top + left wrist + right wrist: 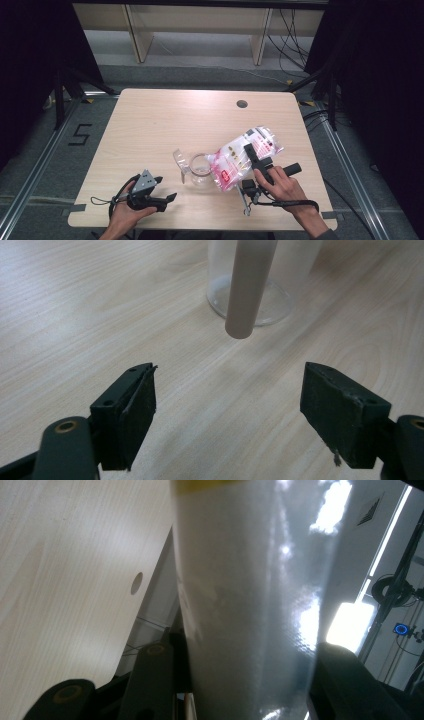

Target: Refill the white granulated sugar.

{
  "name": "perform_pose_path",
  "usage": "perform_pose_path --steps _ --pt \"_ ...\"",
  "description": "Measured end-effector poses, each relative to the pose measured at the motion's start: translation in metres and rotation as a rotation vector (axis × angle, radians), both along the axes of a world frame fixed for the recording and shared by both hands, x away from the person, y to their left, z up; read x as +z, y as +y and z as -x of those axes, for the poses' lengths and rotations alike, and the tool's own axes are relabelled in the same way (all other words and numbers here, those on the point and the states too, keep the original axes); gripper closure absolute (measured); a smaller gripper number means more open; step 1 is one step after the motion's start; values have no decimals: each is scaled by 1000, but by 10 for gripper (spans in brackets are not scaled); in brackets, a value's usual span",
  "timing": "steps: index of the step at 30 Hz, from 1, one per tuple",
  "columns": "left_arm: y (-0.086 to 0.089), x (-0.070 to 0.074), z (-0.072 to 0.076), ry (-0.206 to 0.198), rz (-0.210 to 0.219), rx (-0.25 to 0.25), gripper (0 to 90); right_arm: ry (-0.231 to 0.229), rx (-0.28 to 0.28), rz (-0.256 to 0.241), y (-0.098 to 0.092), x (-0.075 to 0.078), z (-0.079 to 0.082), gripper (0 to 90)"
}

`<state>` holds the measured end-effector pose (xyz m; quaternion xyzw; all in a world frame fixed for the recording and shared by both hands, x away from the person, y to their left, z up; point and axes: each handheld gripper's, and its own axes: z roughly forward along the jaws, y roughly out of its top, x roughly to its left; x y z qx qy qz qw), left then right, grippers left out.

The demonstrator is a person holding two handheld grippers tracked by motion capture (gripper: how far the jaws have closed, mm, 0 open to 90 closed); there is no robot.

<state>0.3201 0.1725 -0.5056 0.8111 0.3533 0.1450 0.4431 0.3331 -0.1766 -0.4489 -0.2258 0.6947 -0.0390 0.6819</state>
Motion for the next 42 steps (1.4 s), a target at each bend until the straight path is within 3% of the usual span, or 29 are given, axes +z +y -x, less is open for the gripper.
perform_pose_path --steps 2,3,4,5,8,10,12,13,22,26,27,30,31,33,36,37,38,39,42 --pt "0 0 0 -1 0 -2 221 -1 6 15 1 1 0 613" --pt "0 0 0 -2 0 -3 221 8 -19 -18 0 -1 1 615" --pt "0 0 0 3 0 -6 221 8 -18 -14 0 -1 1 615" --pt "0 0 0 3 1 -5 221 -4 1 19 2 2 1 616" --pt "0 0 0 1 -1 -5 221 -6 8 25 3 2 1 618" --pt "0 -1 0 0 5 -6 221 0 3 2 3 2 2 621" --pt "0 -1 0 -1 5 -6 221 17 -13 9 3 1 2 622" --pt "0 0 0 2 -1 -5 221 -2 13 27 5 3 0 624" --pt "0 0 0 -1 3 -3 221 -1 24 47 7 2 1 633" --pt "0 0 0 -3 9 -1 221 16 12 4 7 -2 1 636" --pt "1 1 0 -4 -22 -1 221 15 10 2 7 -3 2 636" --pt "2 1 -1 -9 -25 -6 221 21 9 -7 7 -3 2 638" --pt "0 1 0 -8 -3 -2 221 18 13 -5 7 -3 2 639" --pt "1 1 0 -10 -1 -6 221 26 10 -17 6 -4 2 639" --pt "2 1 -1 -10 -25 -9 221 22 8 -10 6 -4 2 640" --pt "0 0 0 -2 6 2 221 25 14 -8 7 -4 2 640" --pt "0 0 0 -2 5 2 220 25 5 -25 7 -5 3 640" --pt "0 0 0 -2 6 2 221 19 26 6 8 -3 2 641" --pt "0 1 0 -8 0 -4 221 16 26 15 9 -3 3 641"
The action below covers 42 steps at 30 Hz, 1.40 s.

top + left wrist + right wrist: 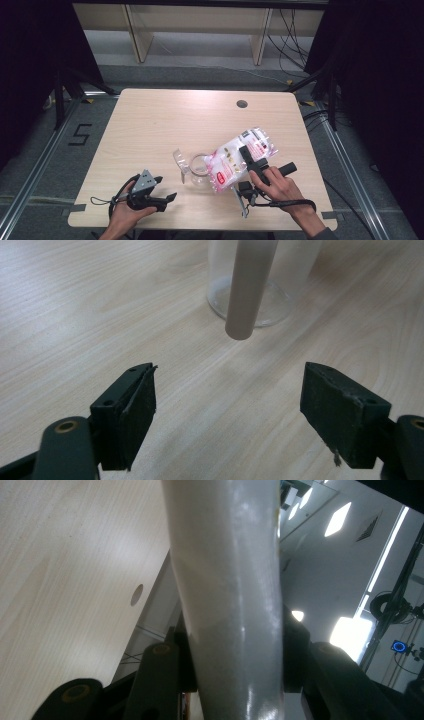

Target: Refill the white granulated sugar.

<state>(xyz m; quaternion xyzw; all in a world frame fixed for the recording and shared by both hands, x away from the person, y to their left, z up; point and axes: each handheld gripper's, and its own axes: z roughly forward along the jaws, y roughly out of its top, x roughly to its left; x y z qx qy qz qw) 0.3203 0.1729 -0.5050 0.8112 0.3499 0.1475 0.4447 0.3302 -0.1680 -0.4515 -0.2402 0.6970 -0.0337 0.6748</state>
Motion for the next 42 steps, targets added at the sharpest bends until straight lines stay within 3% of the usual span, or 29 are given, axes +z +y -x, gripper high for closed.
perform_pose_path --steps 1,2,3,4,6,8,9,10,12,13,15,18,19,26,35,37,38,42 --pt "0 0 0 -1 -3 2 221 -4 6 17 1 1 0 641" --pt "1 1 -1 -2 -18 -4 221 7 -16 -32 -1 -2 1 642" --pt "1 0 0 4 -20 3 221 2 -2 -4 0 0 1 642" --pt "1 0 0 5 -14 3 221 1 -7 -21 -1 -1 1 642" --pt "0 0 0 6 6 5 221 -14 11 37 0 4 1 644" --pt "1 0 0 4 -16 3 221 -15 17 35 0 3 0 644" --pt "0 0 0 0 -2 3 221 -17 15 37 -1 3 0 645" --pt "1 1 -1 -2 -25 -5 221 -20 14 45 0 4 1 645" --pt "0 0 0 6 6 7 221 -16 9 37 -1 3 1 646" --pt "1 0 0 4 -22 3 221 -26 21 53 0 5 1 646" --pt "0 0 0 5 4 5 221 -20 21 40 -1 5 1 646" --pt "1 1 0 -3 -18 -4 221 -28 24 48 0 6 1 647" --pt "0 0 0 -2 4 -3 221 -27 29 55 2 6 1 647" --pt "0 0 0 12 15 5 221 -29 29 55 2 6 0 648" --pt "1 0 -1 -5 -2 -9 221 -39 36 55 2 7 1 651" --pt "0 0 0 9 17 4 221 -37 33 60 2 7 1 651" --pt "0 0 0 8 8 1 221 -33 27 38 2 6 1 651" --pt "0 0 -1 -3 2 -9 221 -24 19 27 2 6 2 652"
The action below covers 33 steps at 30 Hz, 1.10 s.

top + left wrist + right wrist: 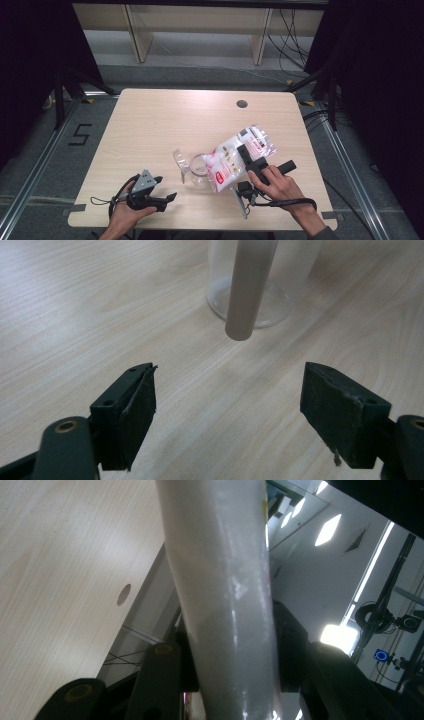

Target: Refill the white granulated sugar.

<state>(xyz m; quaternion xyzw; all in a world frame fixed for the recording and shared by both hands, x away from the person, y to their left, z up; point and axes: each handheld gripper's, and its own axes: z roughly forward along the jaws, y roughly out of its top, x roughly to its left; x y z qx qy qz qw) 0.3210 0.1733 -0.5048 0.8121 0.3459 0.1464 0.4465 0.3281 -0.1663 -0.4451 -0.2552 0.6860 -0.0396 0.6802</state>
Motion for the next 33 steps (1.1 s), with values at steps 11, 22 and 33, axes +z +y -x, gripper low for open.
perform_pose_path --steps 11,22,33 --pt "0 0 1 1 -1 5 221 0 11 25 0 6 4 656" --pt "0 0 1 10 11 12 221 15 23 26 5 7 4 658" --pt "2 2 1 -5 -17 4 221 26 25 51 5 12 4 660"
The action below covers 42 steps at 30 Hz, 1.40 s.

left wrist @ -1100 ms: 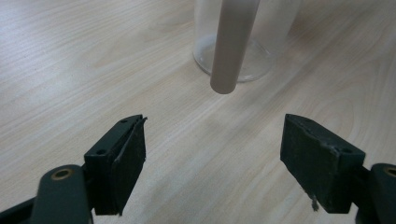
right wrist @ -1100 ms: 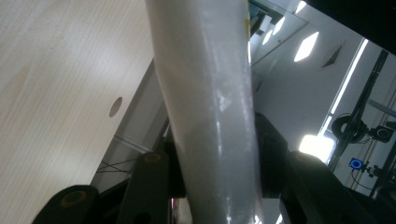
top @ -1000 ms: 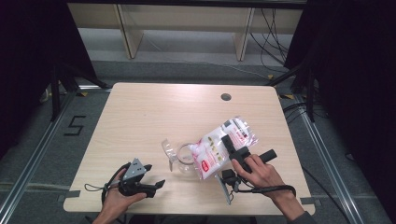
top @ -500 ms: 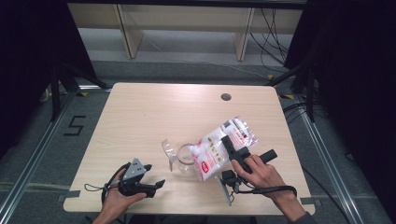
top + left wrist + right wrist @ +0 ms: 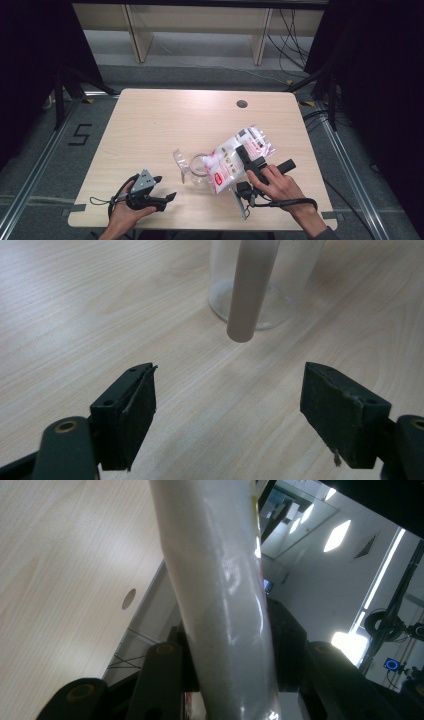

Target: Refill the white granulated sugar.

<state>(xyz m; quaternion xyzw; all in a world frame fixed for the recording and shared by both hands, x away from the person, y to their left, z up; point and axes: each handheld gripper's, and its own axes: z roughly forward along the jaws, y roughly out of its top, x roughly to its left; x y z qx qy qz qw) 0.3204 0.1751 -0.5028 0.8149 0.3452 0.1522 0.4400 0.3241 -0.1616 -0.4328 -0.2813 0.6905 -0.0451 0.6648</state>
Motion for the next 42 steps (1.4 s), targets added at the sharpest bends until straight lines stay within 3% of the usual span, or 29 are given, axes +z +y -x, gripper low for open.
perform_pose_path --steps 9,16,24,25,35,39,40,42 --pt "0 -1 0 -2 9 -2 220 36 -3 -23 2 4 3 660" --pt "1 0 0 1 3 -4 221 49 -13 -13 3 4 2 660" --pt "0 -1 0 -2 8 -1 221 44 -15 1 2 5 1 661" --pt "0 -1 0 3 7 -5 221 49 -17 -18 1 4 1 661" --pt "-2 -2 0 19 22 2 221 37 -13 14 3 6 1 661" --pt "-1 -1 -1 1 7 -8 221 45 -16 -15 4 4 1 660" --pt "-2 -2 0 20 22 1 221 40 -9 14 6 7 1 660" --pt "-1 -2 0 14 17 0 220 46 -12 5 5 6 1 661"
